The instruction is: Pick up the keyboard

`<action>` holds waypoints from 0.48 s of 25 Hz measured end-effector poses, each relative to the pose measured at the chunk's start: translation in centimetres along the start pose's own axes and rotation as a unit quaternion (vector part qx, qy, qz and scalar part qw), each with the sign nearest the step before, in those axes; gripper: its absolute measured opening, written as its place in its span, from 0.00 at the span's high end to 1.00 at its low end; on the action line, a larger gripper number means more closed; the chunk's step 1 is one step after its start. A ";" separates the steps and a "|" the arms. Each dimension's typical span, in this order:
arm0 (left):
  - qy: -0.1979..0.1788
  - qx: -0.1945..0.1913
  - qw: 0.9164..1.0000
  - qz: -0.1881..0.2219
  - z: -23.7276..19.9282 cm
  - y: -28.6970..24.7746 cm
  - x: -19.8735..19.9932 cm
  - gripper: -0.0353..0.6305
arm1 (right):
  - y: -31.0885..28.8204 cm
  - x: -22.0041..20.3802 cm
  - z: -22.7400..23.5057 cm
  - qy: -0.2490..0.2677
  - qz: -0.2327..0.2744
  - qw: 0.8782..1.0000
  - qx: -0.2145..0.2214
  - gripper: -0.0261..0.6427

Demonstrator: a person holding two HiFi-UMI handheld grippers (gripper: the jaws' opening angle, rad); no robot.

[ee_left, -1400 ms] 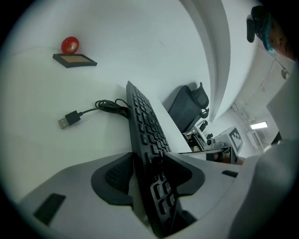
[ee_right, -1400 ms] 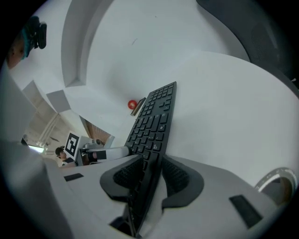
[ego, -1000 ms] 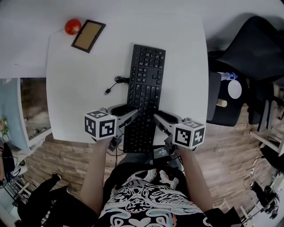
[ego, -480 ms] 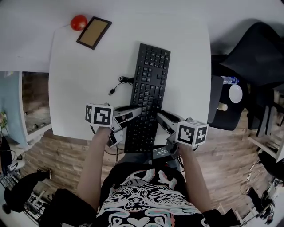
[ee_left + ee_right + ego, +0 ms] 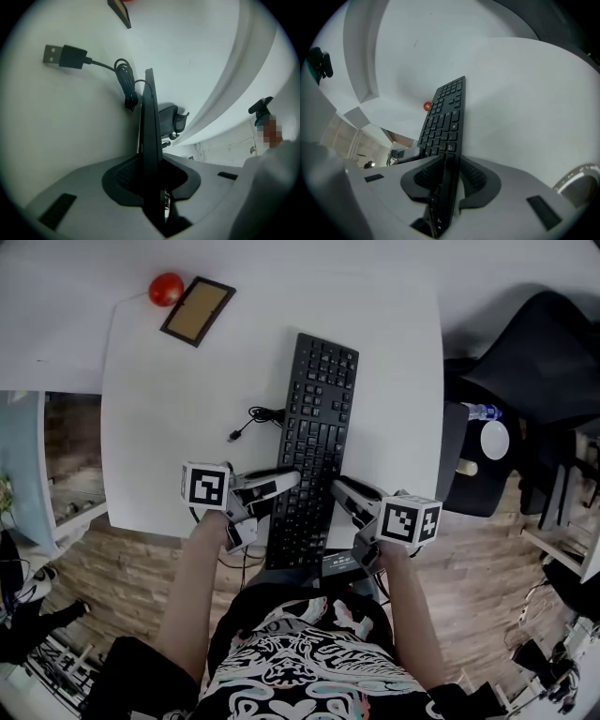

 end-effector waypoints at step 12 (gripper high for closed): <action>0.012 -0.071 0.997 0.013 0.3 -0.2 0.1 0.80 | 0.7 -0.2 0.5 -0.047 0.036 0.995 0.085 0.76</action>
Point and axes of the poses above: the fingertips, and each gripper's own axes: y backward along the fingers, z to its right, x out of its top, the point moved 8 cm from there along y, backward along the fingers, and after that the axes turned 1 degree about -x, right-handed, at the moved point
